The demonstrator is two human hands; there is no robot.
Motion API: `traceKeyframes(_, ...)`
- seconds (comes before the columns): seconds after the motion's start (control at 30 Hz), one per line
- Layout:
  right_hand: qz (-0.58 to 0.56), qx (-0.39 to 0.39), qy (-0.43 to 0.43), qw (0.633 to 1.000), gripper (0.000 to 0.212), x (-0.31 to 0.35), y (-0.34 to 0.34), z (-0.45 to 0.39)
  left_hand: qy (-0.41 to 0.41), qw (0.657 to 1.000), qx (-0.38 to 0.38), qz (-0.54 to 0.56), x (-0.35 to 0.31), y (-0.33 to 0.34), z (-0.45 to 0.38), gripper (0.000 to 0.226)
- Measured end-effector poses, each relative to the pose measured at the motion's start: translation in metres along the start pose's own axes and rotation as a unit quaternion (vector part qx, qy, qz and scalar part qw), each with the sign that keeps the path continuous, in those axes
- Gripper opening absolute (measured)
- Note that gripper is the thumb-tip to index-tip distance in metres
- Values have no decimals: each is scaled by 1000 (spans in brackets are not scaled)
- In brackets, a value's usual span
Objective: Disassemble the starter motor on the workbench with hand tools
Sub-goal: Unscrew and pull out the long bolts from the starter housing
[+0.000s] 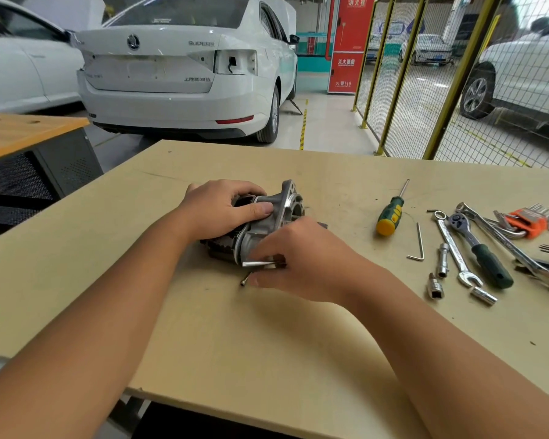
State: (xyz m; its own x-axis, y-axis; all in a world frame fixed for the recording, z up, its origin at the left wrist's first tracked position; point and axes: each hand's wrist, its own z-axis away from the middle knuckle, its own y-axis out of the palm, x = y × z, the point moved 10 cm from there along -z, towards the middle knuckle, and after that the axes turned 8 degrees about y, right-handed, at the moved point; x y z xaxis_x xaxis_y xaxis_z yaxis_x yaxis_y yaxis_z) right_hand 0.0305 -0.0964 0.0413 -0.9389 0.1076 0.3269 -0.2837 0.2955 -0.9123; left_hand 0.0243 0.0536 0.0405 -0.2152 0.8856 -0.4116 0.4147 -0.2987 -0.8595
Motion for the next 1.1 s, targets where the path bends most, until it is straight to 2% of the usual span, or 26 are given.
traceKeyframes(0.2,13,98,3,995,24,10,33,1,-1,1000,-1,-1,0,0,0,71)
traceKeyframes(0.37,37,99,26,994,7,0,28,0,0,1000,3,0,2,1,0,70)
traceKeyframes(0.53,47,154,93,983,22,-37,22,1,1,1000,4,7,3,1,0,68)
traceKeyframes(0.63,52,157,142,976,31,-65,11,5,3,1000,6,10,3,2,0,68)
traceKeyframes(0.9,9,157,155,975,19,-79,3,11,-2,1000,17,3,4,3,0,70)
traceKeyframes(0.97,-36,129,155,979,18,-81,-7,12,-1,1000,25,-2,3,4,1,71)
traceKeyframes(1.0,-77,91,155,981,20,-82,-16,11,2,1000,30,-1,3,3,2,71)
traceKeyframes(1.1,-180,-115,164,963,26,-91,-54,14,15,996,59,72,7,1,6,70)
